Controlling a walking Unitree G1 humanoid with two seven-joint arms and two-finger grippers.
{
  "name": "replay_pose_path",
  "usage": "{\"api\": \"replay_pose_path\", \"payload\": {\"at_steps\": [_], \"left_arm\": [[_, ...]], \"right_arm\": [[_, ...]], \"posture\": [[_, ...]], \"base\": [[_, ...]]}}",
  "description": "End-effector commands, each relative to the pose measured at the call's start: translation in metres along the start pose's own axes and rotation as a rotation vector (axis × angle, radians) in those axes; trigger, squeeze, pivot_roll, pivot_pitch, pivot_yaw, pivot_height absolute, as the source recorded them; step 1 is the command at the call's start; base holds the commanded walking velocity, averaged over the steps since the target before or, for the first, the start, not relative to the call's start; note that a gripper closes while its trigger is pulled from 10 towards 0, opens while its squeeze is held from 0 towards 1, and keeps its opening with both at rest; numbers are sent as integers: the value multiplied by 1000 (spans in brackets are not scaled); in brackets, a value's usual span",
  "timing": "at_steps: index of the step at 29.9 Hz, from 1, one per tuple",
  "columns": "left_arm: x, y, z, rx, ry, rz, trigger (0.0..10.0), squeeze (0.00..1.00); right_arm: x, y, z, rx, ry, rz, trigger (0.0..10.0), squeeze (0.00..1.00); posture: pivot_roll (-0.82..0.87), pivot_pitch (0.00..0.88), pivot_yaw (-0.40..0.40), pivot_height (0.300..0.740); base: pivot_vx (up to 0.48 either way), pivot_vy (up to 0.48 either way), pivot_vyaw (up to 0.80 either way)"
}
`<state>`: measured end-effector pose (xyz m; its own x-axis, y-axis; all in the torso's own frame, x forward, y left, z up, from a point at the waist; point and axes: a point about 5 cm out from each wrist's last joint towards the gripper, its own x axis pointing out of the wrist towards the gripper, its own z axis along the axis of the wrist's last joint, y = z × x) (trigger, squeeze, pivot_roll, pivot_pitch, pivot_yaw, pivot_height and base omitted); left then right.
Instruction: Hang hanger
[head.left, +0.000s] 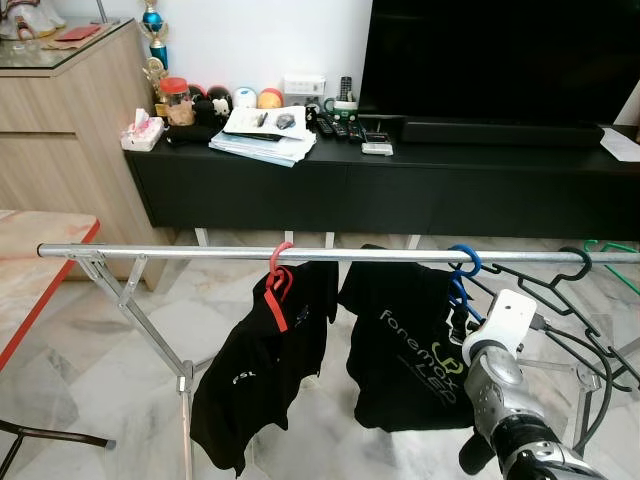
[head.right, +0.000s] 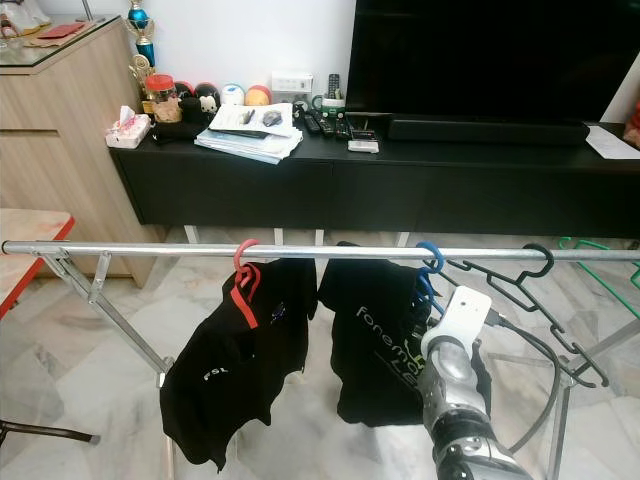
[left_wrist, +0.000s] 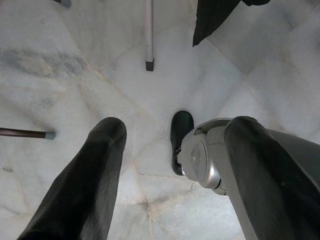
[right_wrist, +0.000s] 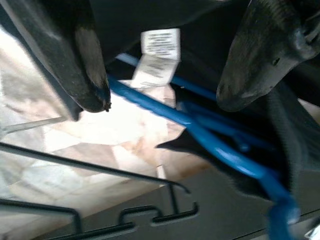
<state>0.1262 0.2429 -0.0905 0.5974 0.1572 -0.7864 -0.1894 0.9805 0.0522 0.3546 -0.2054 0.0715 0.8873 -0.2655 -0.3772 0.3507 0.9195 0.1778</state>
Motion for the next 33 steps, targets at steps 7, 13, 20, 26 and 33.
{"api": "replay_pose_path", "payload": {"at_steps": [7,13,20,26,33], "left_arm": [[-2,3,-7,-2,24,11,10000,0],[-2,3,-7,-2,25,10,10000,0],[-2,4,-7,0,28,7,10000,0],[-2,3,-7,2,32,4,10000,0],[-2,3,-7,1,32,3,10000,0]], "right_arm": [[1,8,-4,21,88,48,10000,0],[3,6,10,3,22,35,10000,0],[5,4,23,-37,-26,23,10000,0],[5,7,35,-51,-81,42,10000,0],[5,1,13,-105,78,54,10000,0]], "posture": [[142,53,-27,740],[141,55,-26,740],[138,56,-25,740],[139,52,-23,740],[142,48,-26,740]], "base": [[0,0,0],[0,0,0],[0,0,0],[0,0,0],[0,0,0]]}}
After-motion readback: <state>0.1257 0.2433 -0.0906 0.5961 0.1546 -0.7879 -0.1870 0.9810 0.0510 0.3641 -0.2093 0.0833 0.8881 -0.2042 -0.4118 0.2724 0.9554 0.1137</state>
